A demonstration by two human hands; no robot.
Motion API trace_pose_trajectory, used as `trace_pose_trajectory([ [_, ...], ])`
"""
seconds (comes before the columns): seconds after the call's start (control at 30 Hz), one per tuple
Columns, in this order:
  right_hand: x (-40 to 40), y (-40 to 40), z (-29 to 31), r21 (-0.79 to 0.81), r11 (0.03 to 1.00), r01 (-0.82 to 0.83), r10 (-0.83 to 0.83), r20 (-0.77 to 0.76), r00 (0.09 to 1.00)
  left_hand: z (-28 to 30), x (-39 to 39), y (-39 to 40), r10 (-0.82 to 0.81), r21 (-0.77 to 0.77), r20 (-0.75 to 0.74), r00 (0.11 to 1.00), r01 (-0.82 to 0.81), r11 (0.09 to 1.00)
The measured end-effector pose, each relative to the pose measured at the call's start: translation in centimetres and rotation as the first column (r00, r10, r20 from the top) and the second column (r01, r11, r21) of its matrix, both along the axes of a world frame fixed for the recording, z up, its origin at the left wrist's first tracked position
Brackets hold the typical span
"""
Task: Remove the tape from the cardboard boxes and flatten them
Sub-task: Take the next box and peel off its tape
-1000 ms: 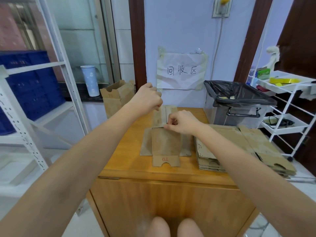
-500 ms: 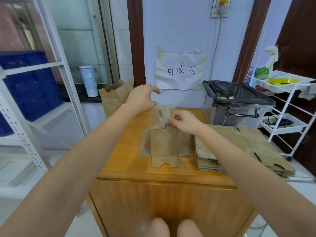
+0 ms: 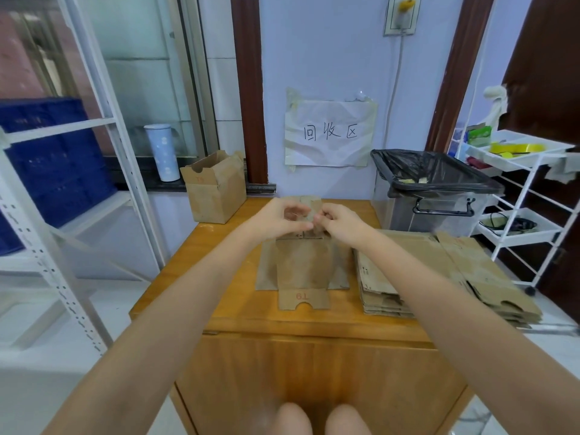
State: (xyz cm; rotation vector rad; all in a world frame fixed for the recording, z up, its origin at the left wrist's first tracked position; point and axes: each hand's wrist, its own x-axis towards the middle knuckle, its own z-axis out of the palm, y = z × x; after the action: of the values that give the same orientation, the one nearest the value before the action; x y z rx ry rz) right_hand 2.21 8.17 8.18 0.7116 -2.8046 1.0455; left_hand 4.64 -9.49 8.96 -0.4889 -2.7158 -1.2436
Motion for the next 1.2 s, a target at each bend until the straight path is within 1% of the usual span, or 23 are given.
trace_pose_trajectory([
  [0.1,0.1,0.2,0.0,-0.03,1.0,0.002,0.0,0.049,0.999,-0.8,-0.7,0.6,0.102,0.069,-0.067,0.993,-0.097,0.993],
  [0.2,0.1,0.3,0.1,-0.093,0.996,0.003,0.004,0.08,0.997,-1.3,-1.0,1.1,0.145,0.057,-0.097,0.985,-0.14,0.988],
  [0.33,0.3,0.4,-0.1,-0.08,0.997,-0.014,0.016,0.024,1.0,-1.8,-0.8,1.9,0.246,0.103,-0.145,0.958,-0.233,0.967],
  [0.43,0.1,0.4,-0.4,-0.075,0.997,0.015,-0.017,-0.026,1.0,-2.4,-0.8,2.2,0.274,0.156,-0.162,0.948,-0.25,0.956],
  [0.5,0.1,0.2,-0.4,-0.053,0.998,0.036,-0.038,-0.036,0.999,-2.8,-0.8,2.0,0.265,0.208,-0.152,0.952,-0.231,0.951],
  [0.57,0.3,0.0,-0.3,-0.025,0.999,0.034,-0.035,-0.038,0.999,-3.0,-0.6,1.7,0.207,0.255,-0.118,0.971,-0.172,0.951],
  [0.7,0.4,-0.3,-0.1,0.047,0.999,0.028,-0.026,-0.044,0.999,-2.5,0.1,1.2,0.05,0.201,-0.016,0.999,-0.046,0.978],
  [0.8,0.4,-0.1,0.1,-0.018,0.999,0.03,-0.03,0.004,1.0,-1.7,0.2,0.7,-0.015,0.178,0.064,0.998,0.003,0.984],
  [0.87,0.5,0.1,0.3,-0.071,0.997,0.0,0.002,0.025,1.0,-1.8,0.0,0.5,-0.019,0.105,0.015,1.0,0.017,0.994],
  [0.9,0.6,0.3,0.5,-0.103,0.994,-0.033,0.036,0.032,0.999,-1.9,-0.1,0.5,-0.007,0.095,-0.023,1.0,0.009,0.995],
  [0.97,0.9,0.9,0.8,-0.145,0.984,-0.105,0.115,0.065,0.991,-2.5,-0.3,0.9,0.055,0.139,-0.071,0.996,-0.044,0.989],
  [1.03,1.4,1.5,0.7,-0.148,0.975,-0.164,0.18,0.102,0.978,-3.8,-0.7,1.6,0.157,0.164,-0.096,0.983,-0.14,0.976],
  [1.07,1.7,1.8,0.4,-0.125,0.977,-0.175,0.188,0.097,0.977,-4.6,-1.0,2.0,0.221,0.157,-0.108,0.969,-0.203,0.967],
  [1.13,2.1,2.0,-0.8,-0.001,0.991,-0.135,0.135,-0.021,0.991,-5.8,-1.4,2.5,0.33,0.111,-0.144,0.933,-0.316,0.942],
  [1.17,2.2,1.8,-1.6,0.069,0.994,-0.08,0.086,-0.093,0.992,-6.1,-1.5,2.6,0.362,0.1,-0.16,0.918,-0.35,0.931],
  [1.2,2.3,1.5,-2.4,0.1,0.995,-0.007,0.02,-0.136,0.99,-6.3,-1.6,2.7,0.377,0.105,-0.171,0.91,-0.363,0.926],
])
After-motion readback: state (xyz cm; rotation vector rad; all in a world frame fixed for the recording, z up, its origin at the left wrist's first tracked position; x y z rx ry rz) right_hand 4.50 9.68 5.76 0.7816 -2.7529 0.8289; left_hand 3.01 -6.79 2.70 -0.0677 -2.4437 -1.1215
